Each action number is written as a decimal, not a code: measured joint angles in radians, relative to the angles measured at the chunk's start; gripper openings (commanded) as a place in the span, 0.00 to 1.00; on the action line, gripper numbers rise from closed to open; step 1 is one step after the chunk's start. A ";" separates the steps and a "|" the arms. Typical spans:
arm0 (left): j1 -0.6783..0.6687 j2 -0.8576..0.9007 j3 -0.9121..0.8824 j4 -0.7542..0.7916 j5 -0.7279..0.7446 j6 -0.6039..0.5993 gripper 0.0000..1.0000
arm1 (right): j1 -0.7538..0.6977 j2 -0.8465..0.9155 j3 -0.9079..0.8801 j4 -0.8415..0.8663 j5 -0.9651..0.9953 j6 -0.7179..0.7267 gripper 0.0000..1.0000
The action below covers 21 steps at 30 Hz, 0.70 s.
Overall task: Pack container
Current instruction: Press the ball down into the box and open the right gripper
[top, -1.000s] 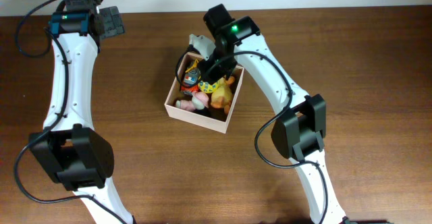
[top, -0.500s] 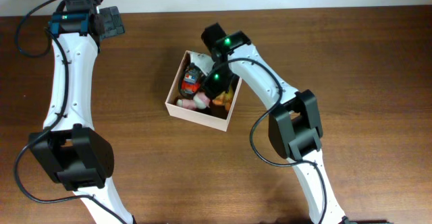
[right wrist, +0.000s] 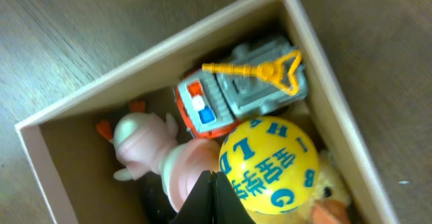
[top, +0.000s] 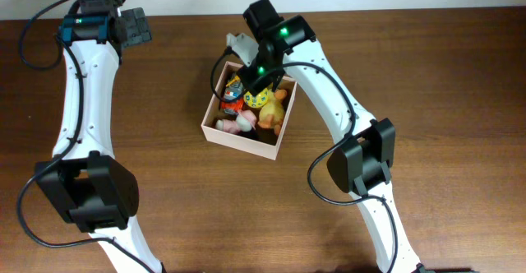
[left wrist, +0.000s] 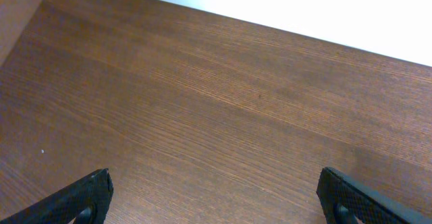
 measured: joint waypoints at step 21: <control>0.000 0.000 0.000 0.000 0.000 0.000 0.99 | -0.005 -0.008 -0.263 0.126 0.063 0.000 0.04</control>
